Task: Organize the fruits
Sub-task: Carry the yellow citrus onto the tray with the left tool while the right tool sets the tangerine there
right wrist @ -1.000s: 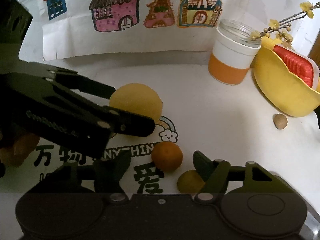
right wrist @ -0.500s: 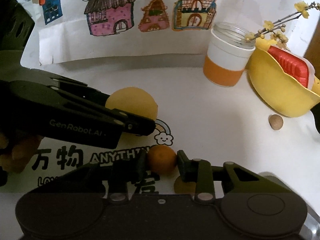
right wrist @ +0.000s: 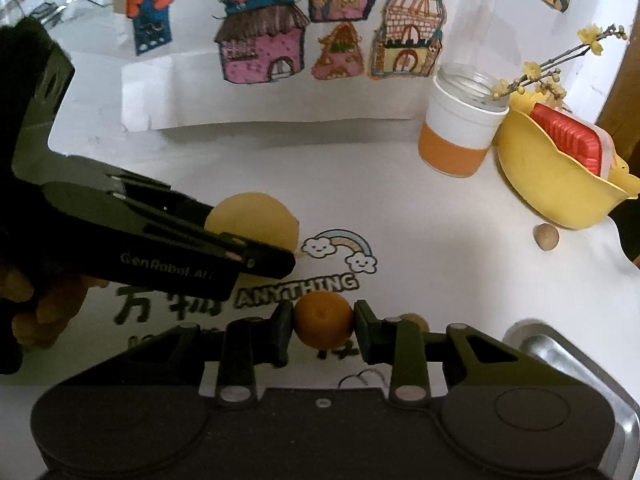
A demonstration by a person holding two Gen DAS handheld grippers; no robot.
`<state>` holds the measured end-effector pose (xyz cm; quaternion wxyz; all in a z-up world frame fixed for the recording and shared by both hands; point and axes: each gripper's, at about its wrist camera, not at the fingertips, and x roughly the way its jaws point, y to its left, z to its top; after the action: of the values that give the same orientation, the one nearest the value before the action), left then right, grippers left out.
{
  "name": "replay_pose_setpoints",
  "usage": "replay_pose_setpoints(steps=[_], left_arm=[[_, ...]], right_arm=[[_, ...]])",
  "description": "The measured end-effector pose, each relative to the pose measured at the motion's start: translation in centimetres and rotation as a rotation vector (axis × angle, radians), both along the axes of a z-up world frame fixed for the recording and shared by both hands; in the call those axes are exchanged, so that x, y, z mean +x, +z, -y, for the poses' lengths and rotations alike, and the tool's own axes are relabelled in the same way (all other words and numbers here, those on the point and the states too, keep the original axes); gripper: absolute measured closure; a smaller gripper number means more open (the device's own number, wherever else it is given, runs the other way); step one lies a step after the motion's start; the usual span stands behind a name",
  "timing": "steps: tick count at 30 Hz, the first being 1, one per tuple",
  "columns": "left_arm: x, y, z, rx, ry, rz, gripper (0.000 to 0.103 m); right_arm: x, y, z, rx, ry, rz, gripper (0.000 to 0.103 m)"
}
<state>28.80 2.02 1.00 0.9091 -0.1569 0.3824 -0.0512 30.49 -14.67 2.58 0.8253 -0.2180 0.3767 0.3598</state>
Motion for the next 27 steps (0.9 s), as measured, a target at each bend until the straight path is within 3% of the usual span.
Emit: replay_pose_setpoints(steps=[27], left_arm=[[-9.0, 0.2, 2.9, -0.072, -0.029, -0.026, 0.045]], right_arm=[[-11.6, 2.4, 5.9, 0.032, -0.074, 0.054, 0.068]])
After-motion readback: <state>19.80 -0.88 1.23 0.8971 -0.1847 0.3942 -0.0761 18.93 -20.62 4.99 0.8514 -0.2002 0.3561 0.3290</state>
